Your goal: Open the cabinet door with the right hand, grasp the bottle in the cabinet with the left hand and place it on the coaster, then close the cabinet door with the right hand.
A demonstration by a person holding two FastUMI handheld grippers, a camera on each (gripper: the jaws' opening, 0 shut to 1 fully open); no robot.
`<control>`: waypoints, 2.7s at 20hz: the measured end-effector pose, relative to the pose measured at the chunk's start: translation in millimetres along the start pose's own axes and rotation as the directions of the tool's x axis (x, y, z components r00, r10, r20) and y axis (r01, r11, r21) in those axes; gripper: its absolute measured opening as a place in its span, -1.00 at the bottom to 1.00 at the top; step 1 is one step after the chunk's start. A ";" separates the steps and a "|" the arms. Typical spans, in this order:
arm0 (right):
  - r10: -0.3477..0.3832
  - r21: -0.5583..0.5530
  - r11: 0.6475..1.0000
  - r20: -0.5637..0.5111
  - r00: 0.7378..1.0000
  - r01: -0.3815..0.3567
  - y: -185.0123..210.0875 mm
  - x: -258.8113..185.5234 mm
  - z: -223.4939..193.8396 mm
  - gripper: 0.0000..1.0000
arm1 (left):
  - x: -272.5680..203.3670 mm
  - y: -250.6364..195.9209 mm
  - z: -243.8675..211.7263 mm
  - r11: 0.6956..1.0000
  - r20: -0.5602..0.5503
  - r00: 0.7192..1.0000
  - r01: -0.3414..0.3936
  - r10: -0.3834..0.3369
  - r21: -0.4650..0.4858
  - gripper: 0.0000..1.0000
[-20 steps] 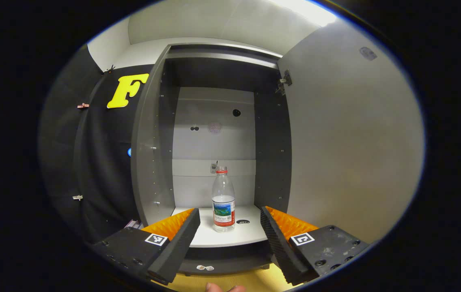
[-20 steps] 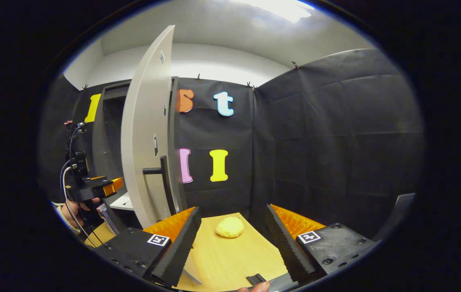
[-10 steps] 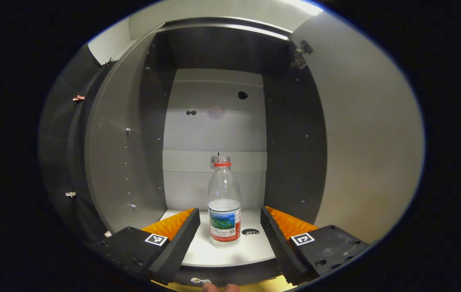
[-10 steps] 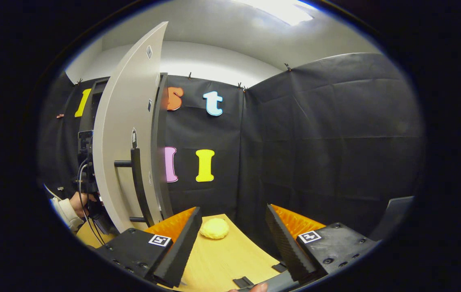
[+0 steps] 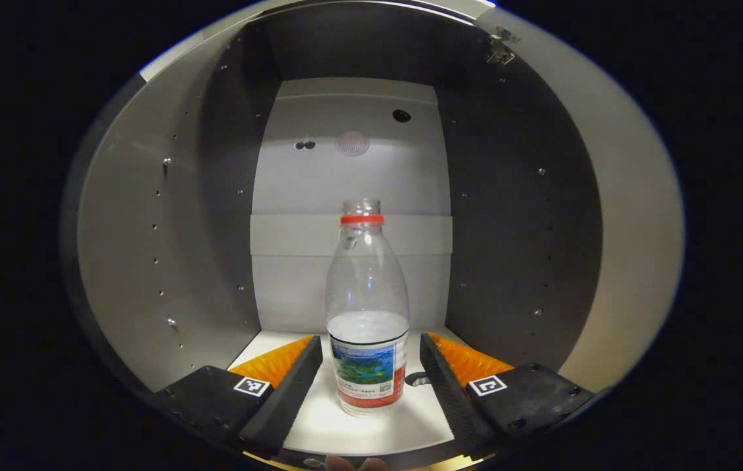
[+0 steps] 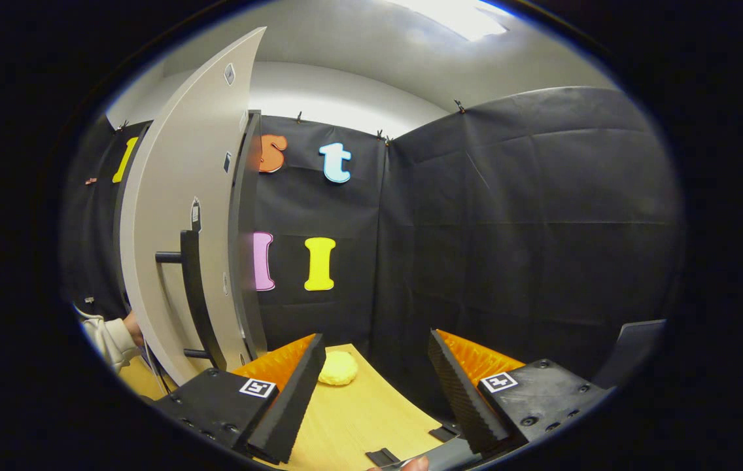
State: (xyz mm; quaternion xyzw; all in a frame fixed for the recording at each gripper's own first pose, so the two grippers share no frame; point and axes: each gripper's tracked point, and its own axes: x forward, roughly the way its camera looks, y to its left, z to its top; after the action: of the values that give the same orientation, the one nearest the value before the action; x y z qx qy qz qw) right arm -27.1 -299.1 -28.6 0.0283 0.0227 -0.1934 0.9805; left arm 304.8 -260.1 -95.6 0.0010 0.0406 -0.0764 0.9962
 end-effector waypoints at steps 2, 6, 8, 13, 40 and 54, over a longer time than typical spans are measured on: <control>-0.005 -0.007 1.000 -0.005 1.000 0.005 -0.1 2.3 -0.5 0.94 | 10.0 -2.0 -0.6 1.000 0.003 1.000 0.011 -0.011 -0.017 0.89; 0.001 -0.011 1.000 -0.003 1.000 -0.001 2.0 2.0 0.3 0.95 | 16.3 -1.3 -0.4 1.000 -0.002 1.000 0.021 -0.021 0.008 0.56; 0.010 -0.013 1.000 0.000 1.000 -0.010 5.5 2.4 -0.3 0.95 | 8.1 1.3 6.7 1.000 0.013 1.000 0.022 -0.023 0.010 0.52; 0.032 -0.004 0.999 0.018 0.999 -0.032 13.8 3.6 4.3 0.95 | -37.2 12.7 33.9 0.999 0.059 0.997 0.043 -0.043 0.005 0.51; 0.024 -0.029 0.999 0.117 0.993 -0.020 43.8 -5.1 30.6 0.94 | -331.3 128.1 -62.7 0.997 0.139 0.989 0.043 -0.051 0.061 0.52; -0.040 0.067 0.997 0.114 0.993 0.033 34.6 -7.7 36.2 0.94 | -366.6 132.3 -244.2 0.988 0.039 0.987 0.157 -0.157 0.005 0.53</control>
State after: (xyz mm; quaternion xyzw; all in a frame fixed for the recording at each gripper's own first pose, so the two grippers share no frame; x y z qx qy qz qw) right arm -19.8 -266.5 9.5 0.0485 -0.0400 -0.2132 0.9750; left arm -55.9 -71.6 -309.9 -0.0027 0.0210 -0.1545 0.9878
